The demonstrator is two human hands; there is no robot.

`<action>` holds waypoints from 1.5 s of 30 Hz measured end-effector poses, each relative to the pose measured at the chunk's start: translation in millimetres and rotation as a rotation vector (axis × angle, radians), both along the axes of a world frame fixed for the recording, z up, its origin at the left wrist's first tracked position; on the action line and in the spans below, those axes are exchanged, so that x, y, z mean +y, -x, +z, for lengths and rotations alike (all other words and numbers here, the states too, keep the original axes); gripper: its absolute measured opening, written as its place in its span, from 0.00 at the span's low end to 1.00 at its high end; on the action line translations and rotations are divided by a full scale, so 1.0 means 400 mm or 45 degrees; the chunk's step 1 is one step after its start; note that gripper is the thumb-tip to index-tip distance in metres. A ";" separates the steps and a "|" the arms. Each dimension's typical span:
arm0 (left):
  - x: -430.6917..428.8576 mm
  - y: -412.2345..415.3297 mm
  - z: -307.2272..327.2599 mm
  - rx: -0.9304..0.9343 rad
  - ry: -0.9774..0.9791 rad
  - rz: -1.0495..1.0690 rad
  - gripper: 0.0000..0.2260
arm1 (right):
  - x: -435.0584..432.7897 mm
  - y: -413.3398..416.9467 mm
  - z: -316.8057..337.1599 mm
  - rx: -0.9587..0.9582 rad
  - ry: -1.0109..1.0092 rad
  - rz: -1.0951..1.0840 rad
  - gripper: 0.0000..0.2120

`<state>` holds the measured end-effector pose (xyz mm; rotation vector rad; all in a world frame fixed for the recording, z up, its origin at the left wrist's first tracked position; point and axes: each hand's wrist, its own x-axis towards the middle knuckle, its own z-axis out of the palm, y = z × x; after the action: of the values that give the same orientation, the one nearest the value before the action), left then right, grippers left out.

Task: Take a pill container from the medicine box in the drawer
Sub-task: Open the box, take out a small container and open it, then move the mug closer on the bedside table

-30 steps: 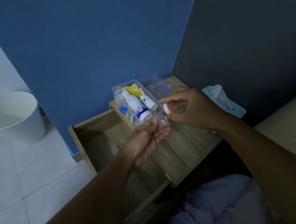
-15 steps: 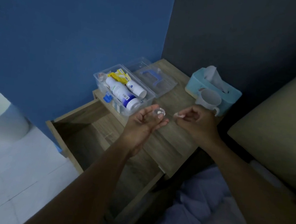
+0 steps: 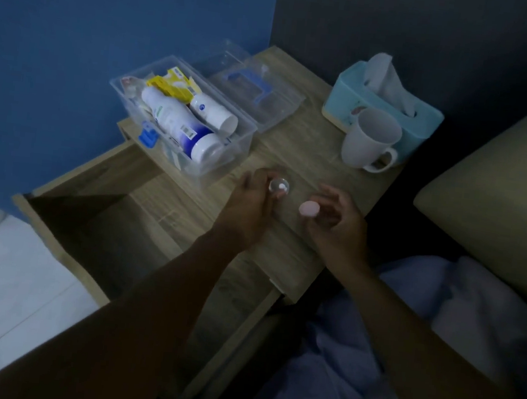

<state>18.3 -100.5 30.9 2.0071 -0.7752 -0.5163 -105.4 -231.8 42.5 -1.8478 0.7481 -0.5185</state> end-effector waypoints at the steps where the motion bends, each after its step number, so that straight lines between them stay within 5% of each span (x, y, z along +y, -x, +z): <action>1: -0.004 0.001 -0.003 -0.019 -0.013 0.003 0.18 | 0.003 0.005 -0.003 0.017 0.026 -0.007 0.25; 20: 0.011 0.004 -0.008 -0.277 -0.161 -0.042 0.30 | 0.000 0.028 -0.023 0.054 -0.078 0.018 0.33; 30: 0.146 0.076 -0.010 -0.744 -0.740 -0.154 0.33 | -0.003 0.030 -0.006 0.048 -0.122 -0.009 0.23; 40: 0.123 0.087 0.000 -0.736 -0.888 -0.133 0.33 | -0.101 -0.035 0.133 0.004 0.726 -0.067 0.16; 45: 0.122 0.088 0.000 -0.733 -0.892 -0.138 0.33 | -0.201 -0.130 0.182 0.553 0.951 -0.041 0.41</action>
<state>-17.1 -51.6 31.0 2.8399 -1.1638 -0.2812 -53.4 -312.3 115.5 -2.7029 0.9497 -0.4526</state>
